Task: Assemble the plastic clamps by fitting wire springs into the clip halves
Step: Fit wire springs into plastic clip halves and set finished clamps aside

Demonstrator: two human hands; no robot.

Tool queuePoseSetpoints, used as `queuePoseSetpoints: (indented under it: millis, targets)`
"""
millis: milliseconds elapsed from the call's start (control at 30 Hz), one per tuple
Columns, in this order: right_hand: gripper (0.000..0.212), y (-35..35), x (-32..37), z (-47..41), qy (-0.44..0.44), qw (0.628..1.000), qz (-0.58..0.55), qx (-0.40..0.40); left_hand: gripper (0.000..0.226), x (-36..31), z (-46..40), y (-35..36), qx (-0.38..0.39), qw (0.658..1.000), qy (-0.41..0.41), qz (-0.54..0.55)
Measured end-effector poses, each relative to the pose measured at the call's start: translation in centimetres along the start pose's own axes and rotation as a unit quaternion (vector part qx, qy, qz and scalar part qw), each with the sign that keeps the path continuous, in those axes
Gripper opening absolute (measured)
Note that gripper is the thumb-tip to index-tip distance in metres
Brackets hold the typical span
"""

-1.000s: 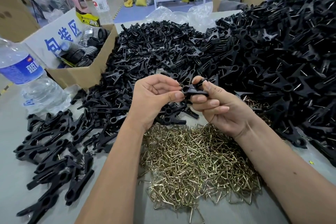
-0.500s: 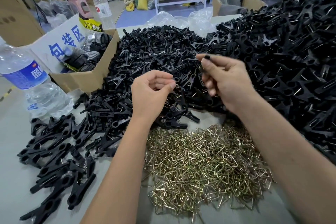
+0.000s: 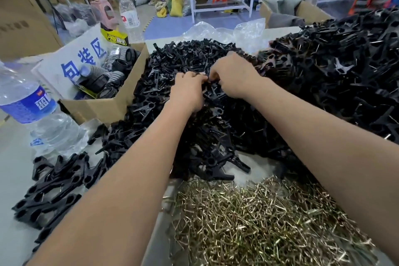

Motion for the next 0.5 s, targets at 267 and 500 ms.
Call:
queuePoseSetpoints:
  millis: [267, 500]
  targets:
    - [0.067, 3.3, -1.4, -5.8, -0.033, 0.986, -0.069, 0.151, 0.030, 1.0, -1.8, 0.1, -0.057, 0.991, -0.030, 0.119]
    - [0.047, 3.8, -2.2, -7.0, -0.008, 0.990, -0.088, 0.112, 0.027, 2.7, -2.0, -1.2, -0.015, 0.979, -0.057, 0.197]
Point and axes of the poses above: each hand's wrist, its own z-axis away from the middle knuckle, its own y-axis out of the palm, x = y × z, the point moved 2 cm from there along -z, towards the middle knuckle, and after that the axes turned 13 degrees about -y, right-handed, at the moved point
